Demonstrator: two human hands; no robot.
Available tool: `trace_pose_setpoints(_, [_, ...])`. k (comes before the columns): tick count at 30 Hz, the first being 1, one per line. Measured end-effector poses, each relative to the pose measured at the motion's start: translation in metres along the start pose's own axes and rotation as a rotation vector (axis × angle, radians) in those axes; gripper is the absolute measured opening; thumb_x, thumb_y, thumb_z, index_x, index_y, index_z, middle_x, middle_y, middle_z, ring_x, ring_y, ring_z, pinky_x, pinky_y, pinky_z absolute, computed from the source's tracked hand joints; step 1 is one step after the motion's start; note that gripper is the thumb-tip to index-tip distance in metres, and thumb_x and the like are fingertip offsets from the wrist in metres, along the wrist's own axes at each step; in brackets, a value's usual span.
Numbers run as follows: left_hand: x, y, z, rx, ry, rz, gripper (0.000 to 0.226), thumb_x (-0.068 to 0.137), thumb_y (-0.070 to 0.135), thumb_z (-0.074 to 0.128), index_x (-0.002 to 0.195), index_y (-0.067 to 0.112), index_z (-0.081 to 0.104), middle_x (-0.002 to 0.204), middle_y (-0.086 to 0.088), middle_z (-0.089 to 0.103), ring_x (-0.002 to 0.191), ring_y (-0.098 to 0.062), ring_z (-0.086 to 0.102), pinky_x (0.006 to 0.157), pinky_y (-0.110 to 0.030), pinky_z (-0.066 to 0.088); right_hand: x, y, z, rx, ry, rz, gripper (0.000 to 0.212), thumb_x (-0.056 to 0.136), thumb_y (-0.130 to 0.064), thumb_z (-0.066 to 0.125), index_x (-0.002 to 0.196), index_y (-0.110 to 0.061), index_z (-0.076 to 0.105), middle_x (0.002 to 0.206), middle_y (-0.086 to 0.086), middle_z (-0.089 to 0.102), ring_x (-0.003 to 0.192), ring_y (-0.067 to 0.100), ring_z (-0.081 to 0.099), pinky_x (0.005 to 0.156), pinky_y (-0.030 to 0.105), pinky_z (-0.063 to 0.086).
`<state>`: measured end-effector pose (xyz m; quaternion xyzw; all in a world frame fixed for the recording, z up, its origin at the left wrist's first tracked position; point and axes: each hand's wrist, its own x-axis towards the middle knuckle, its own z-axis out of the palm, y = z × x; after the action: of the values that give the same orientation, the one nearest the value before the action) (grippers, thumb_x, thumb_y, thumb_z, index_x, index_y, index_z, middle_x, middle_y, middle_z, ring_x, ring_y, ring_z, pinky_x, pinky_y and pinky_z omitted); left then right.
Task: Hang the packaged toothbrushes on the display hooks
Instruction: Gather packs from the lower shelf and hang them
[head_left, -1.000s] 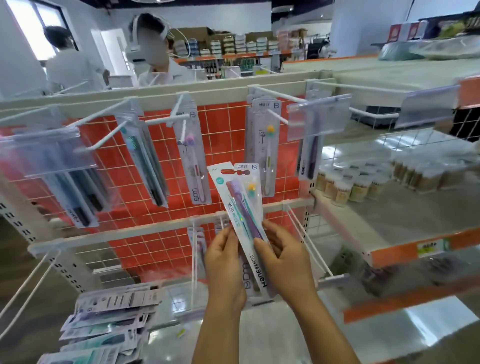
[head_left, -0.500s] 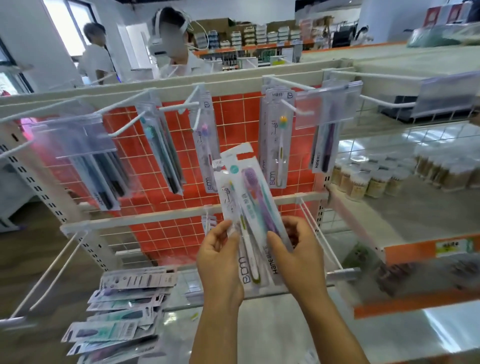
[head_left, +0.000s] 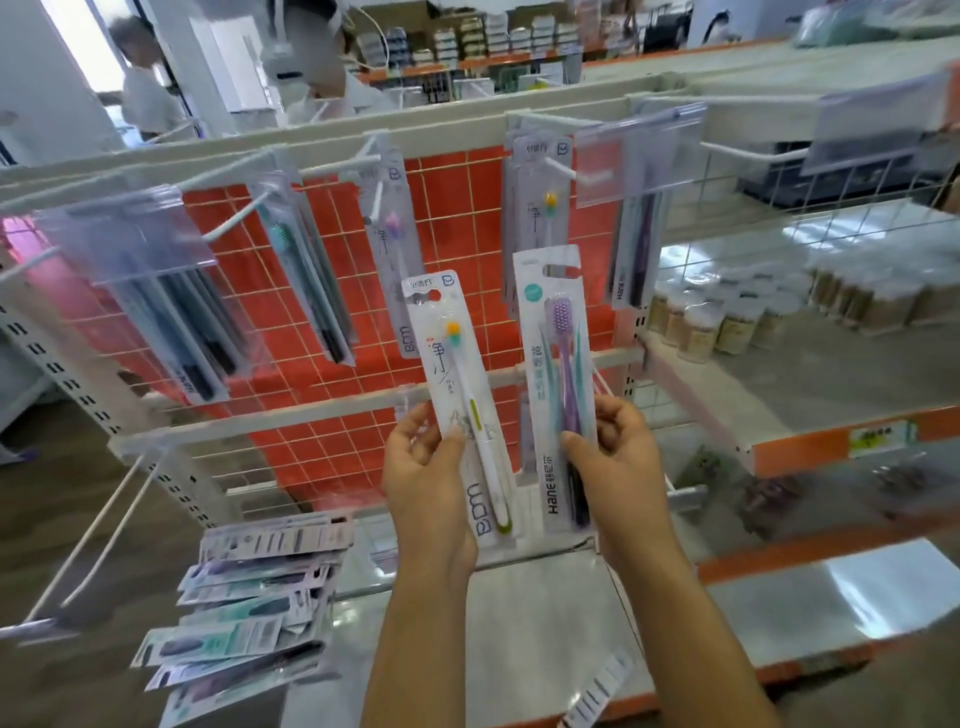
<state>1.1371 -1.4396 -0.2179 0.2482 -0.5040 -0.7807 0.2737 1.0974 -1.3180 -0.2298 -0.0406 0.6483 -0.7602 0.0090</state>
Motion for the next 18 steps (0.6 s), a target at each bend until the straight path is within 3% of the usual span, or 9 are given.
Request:
trace_pose_setpoints(5, [-0.004,-0.011,0.029,0.069,-0.028,0.014,0.014,0.096,0.016,0.058,0.102,0.018,0.071,0.104,-0.010,0.073,0.106,-0.035,0.065,0.095,-0.055,0.051,0.015,-0.006,-0.026,-0.006,-0.057,0.035,0.029,0.088,0.003,0.056,0.100,-0.024,0.054,0.094,0.000,0.071,0.080,0.011,0.072,0.067,0.030,0.058])
trace_pose_setpoints(8, [-0.012,-0.020,0.055,0.069,-0.033,0.013,0.010,0.095,0.018,0.059,0.098,0.015,0.068,0.102,-0.015,0.072,0.103,-0.039,0.066,0.091,-0.057,0.052,0.023,-0.006,-0.041,-0.041,-0.060,0.055,0.032,0.085,0.007,0.055,0.100,-0.021,0.054,0.094,0.003,0.071,0.083,0.014,0.071,0.072,0.036,0.059])
trace_pose_setpoints(14, [-0.028,-0.035,0.090,0.071,-0.102,-0.009,0.008,0.096,0.016,0.056,0.092,0.016,0.064,0.082,-0.003,0.075,0.082,-0.026,0.070,0.070,-0.040,0.058,0.037,-0.012,-0.078,-0.032,-0.068,0.082,0.029,0.088,0.005,0.053,0.107,-0.017,0.054,0.092,-0.001,0.074,0.082,0.013,0.072,0.064,0.028,0.057])
trace_pose_setpoints(18, [-0.034,-0.044,0.103,0.082,-0.104,-0.035,0.008,0.096,0.017,0.057,0.097,0.015,0.064,0.089,-0.009,0.075,0.087,-0.030,0.071,0.077,-0.045,0.058,0.043,-0.018,-0.095,-0.006,-0.064,0.048,0.021,0.093,-0.006,0.056,0.109,-0.021,0.057,0.092,-0.003,0.075,0.083,0.013,0.072,0.069,0.032,0.059])
